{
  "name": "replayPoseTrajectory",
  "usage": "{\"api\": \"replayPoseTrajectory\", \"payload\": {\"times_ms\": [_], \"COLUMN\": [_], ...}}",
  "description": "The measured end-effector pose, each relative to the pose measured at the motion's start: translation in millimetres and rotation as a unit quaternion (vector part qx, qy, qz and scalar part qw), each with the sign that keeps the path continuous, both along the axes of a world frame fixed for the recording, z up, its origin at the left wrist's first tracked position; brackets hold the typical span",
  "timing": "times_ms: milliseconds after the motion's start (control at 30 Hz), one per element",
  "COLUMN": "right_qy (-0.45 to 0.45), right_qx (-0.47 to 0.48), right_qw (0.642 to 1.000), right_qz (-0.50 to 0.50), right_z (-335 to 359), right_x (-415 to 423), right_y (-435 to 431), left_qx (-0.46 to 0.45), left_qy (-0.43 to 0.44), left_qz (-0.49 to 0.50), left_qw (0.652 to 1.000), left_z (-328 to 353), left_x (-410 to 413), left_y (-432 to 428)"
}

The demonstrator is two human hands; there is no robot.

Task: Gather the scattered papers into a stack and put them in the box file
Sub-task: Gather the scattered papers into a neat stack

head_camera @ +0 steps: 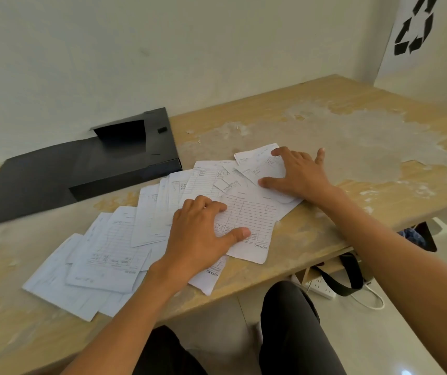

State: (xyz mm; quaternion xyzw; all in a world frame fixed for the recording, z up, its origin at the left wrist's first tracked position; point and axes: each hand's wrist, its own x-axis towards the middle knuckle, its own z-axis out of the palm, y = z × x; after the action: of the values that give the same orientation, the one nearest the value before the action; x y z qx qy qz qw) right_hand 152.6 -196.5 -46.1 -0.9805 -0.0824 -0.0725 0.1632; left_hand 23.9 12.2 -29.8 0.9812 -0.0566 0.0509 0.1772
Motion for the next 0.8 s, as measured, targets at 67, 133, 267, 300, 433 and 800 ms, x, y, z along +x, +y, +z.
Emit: {"api": "replayPoseTrajectory", "payload": {"times_ms": [67,133,267,300,433,800], "right_qy": [-0.012,-0.019,-0.013,-0.006,0.032,0.004], "right_qx": [-0.006,-0.012,-0.008,-0.003,0.017,0.031], "right_qw": [1.000,1.000,1.000,1.000,0.999,0.999], "right_qz": [0.003,0.006,0.017,0.018,0.011,0.037], "right_z": [-2,-2,0,2,7,-1], "right_x": [-1,-1,-1,0,3,0], "right_y": [2,3,4,3,3,6], "left_qx": [-0.025,-0.054,-0.084,-0.078,0.032,0.050], "left_qy": [0.007,0.009,-0.021,-0.026,-0.020,0.022], "left_qz": [0.000,0.008,0.032,0.039,0.052,0.015], "left_qw": [1.000,0.998,0.996,0.996,0.998,0.998], "left_z": [-1,-1,-5,-6,-7,7], "left_x": [1,2,4,3,2,1], "left_y": [5,8,11,11,14,23]}}
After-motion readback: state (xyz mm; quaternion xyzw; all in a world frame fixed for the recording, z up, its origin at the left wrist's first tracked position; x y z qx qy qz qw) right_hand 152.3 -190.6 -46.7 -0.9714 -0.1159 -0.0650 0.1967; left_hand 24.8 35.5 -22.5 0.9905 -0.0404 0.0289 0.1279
